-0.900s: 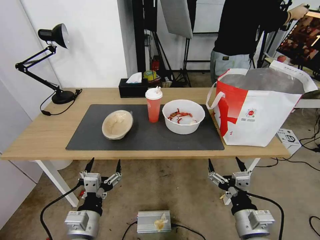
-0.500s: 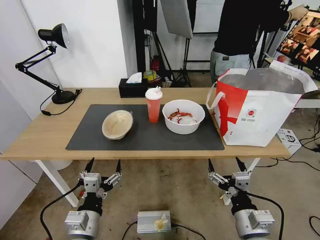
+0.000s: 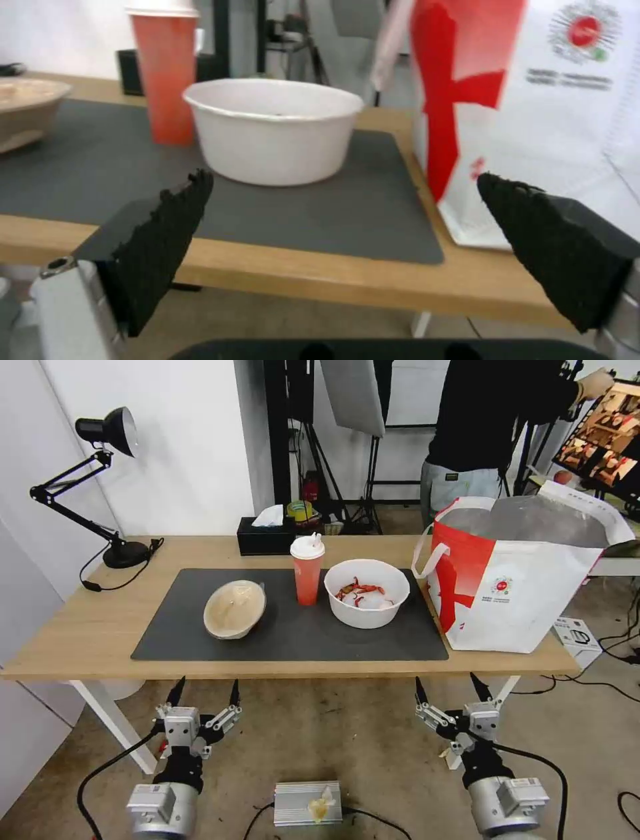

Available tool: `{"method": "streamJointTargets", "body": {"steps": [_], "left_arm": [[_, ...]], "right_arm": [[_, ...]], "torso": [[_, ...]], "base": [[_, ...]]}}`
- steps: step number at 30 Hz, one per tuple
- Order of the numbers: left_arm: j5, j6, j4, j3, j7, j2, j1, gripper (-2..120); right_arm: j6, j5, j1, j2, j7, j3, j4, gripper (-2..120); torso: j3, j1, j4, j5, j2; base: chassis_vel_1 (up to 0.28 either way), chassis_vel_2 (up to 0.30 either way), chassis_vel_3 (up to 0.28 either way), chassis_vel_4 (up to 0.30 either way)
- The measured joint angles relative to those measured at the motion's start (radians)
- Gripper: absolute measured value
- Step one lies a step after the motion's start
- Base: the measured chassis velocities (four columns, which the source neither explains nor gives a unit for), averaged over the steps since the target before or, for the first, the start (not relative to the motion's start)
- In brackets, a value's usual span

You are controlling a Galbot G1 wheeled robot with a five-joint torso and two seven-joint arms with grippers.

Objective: Pick up the trash from the table and place it into the takeout bag.

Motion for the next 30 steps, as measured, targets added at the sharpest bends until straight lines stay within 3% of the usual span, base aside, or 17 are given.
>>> {"method": "streamJointTargets", "body": {"steps": [1,4,5,9,10,22,30], "left_arm": [[0.000,0.000,0.000,0.000,0.000,0.000,0.000,100],[-0.008,0.005,-0.058,0.015,-0.122,0.024,0.059,100],[-0.008,0.005,-0.058,0.015,-0.122,0.024,0.059,100],[-0.022,0.008,-0.123,0.030,-0.253,0.052,0.124,100],[-0.022,0.008,-0.123,0.030,-0.253,0.052,0.124,100],[-0.060,-0.019,-0.139,0.024,-0.264,0.078,0.143,100],[-0.081,-0.032,-0.138,0.020,-0.243,0.083,0.142,100]], "right_arm": [[0.000,0.000,0.000,0.000,0.000,0.000,0.000,100],[-0.053,0.053,0.030,-0.106,0.034,-0.023,0.023,100],[-0.053,0.053,0.030,-0.106,0.034,-0.023,0.023,100],[-0.115,0.116,0.064,-0.232,0.073,-0.049,0.048,100],[-0.115,0.116,0.064,-0.232,0.073,-0.049,0.048,100],[-0.267,0.280,0.159,-0.564,0.168,-0.116,0.111,100],[-0.216,0.301,0.196,-0.604,0.134,-0.118,0.076,100]], "torso": [[0.000,0.000,0.0000,0.0000,0.000],[0.000,0.000,-0.0001,0.0001,0.000],[0.000,0.000,-0.0001,0.0001,0.000],[0.000,0.000,0.0000,0.0001,0.000],[0.000,0.000,0.0000,0.0001,0.000],[0.000,0.000,-0.0003,0.0002,0.000],[0.000,0.000,-0.0001,0.0000,0.000]], "base": [[0.000,0.000,0.000,0.000],[0.000,0.000,0.000,0.000],[0.000,0.000,0.000,0.000],[0.000,0.000,0.000,0.000],[0.000,0.000,0.000,0.000],[0.000,0.000,0.000,0.000],[0.000,0.000,0.000,0.000]]}}
